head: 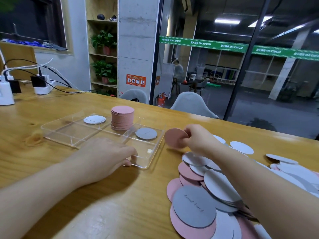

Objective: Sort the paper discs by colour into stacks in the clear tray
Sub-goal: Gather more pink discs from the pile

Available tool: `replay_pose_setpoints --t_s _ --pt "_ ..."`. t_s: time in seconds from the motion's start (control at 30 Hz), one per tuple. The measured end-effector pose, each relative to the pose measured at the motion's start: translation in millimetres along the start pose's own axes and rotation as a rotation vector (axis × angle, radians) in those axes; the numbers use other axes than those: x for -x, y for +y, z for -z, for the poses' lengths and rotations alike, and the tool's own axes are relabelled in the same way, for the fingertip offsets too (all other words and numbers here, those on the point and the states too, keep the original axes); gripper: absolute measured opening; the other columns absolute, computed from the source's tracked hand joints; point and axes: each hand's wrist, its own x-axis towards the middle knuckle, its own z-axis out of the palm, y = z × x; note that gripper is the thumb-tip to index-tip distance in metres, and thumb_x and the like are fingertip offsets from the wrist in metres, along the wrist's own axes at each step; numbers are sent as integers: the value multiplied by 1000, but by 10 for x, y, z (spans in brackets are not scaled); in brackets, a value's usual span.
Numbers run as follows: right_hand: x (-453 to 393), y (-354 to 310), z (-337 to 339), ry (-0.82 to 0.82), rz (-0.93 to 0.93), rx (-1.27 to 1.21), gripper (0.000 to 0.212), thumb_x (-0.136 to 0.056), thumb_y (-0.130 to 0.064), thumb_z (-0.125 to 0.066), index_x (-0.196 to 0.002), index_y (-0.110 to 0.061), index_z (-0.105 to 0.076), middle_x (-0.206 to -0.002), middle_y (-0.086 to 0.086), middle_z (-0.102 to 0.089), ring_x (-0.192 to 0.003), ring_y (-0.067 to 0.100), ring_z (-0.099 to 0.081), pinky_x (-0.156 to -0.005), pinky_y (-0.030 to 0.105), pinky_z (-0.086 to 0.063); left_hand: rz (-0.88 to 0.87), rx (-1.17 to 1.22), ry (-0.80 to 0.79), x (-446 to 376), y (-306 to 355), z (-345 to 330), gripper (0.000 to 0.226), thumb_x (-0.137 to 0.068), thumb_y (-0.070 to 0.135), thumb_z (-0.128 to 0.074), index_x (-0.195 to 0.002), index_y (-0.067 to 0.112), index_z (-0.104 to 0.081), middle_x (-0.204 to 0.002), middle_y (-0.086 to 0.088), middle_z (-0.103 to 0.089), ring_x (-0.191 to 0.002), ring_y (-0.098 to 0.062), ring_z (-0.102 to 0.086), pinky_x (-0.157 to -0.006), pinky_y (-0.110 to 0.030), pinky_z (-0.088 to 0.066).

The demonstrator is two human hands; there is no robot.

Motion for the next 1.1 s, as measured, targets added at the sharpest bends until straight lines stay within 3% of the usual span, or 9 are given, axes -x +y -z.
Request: replay_pose_setpoints --t_s 0.13,0.33,0.47,0.57,0.67,0.8,0.93,1.03,1.1 --pt "158 88 191 158 68 -145 8 -94 -18 -54 -88 -16 -59 -72 -7 -56 -66 12 -51 -56 24 -39 -30 27 -17 -20 97 52 23 -80 48 -38 -87 40 -58 -69 26 -62 -60 -1 -61 -44 -20 -46" --pt "560 111 318 98 186 -419 13 -89 -16 -63 -85 -27 -58 -60 -17 -64 -56 -4 -54 -63 20 -43 -30 70 -42 -82 383 165 25 -80 48 -39 -86 38 -62 -72 24 -64 -63 0 -61 -48 -17 -47" --pt "800 78 283 23 232 -438 16 -90 -10 -60 -86 -25 -59 -67 -7 -66 -65 5 -59 -64 20 -49 202 246 -95 -162 697 273 28 -87 64 -38 -108 47 -47 -96 27 -58 -95 0 -57 -73 -23 -43" --pt "904 13 233 -12 267 -447 20 -90 -5 -59 -83 -23 -59 -72 0 -66 -64 7 -59 -69 29 -52 356 545 -59 -201 836 302 42 -72 79 -35 -97 47 -46 -96 24 -61 -90 -1 -58 -78 -28 -48" --pt "946 -30 171 -20 285 -494 21 -89 -3 -60 -82 -23 -60 -71 -4 -66 -64 6 -59 -68 29 -51 445 1033 49 -220 902 227 42 -69 66 -48 -100 42 -63 -95 10 -71 -88 -12 -66 -81 -38 -52" --pt "952 107 145 74 270 -71 10 -85 -28 -67 -91 -31 -61 -88 -14 -65 -82 1 -57 -70 16 -43 503 1234 156 -246 884 184 27 -78 34 -57 -97 21 -70 -97 1 -73 -94 -18 -68 -93 -46 -49" --pt "989 220 150 14 357 346 27 -82 -47 -65 -96 -25 -69 -98 -11 -60 -97 11 -47 -80 22 -36 467 1238 169 -231 888 166 31 -81 29 -52 -108 40 -61 -97 7 -73 -93 -10 -68 -92 -36 -50" --pt "984 207 42 99 447 411 20 -87 -37 -60 -83 -21 -71 -87 -5 -60 -87 17 -49 -76 29 -41 493 1202 199 -210 878 136 46 -80 33 -49 -117 61 -47 -85 -13 -69 -80 -34 -62 -80 -45 -47" --pt "941 181 -44 187 511 518 22 -77 -24 -61 -56 -17 -65 -61 -1 -55 -63 20 -48 -54 33 -47 516 1174 222 -207 865 151 56 -80 27 -44 -120 66 -41 -86 -22 -62 -69 -35 -57 -72 -43 -42"
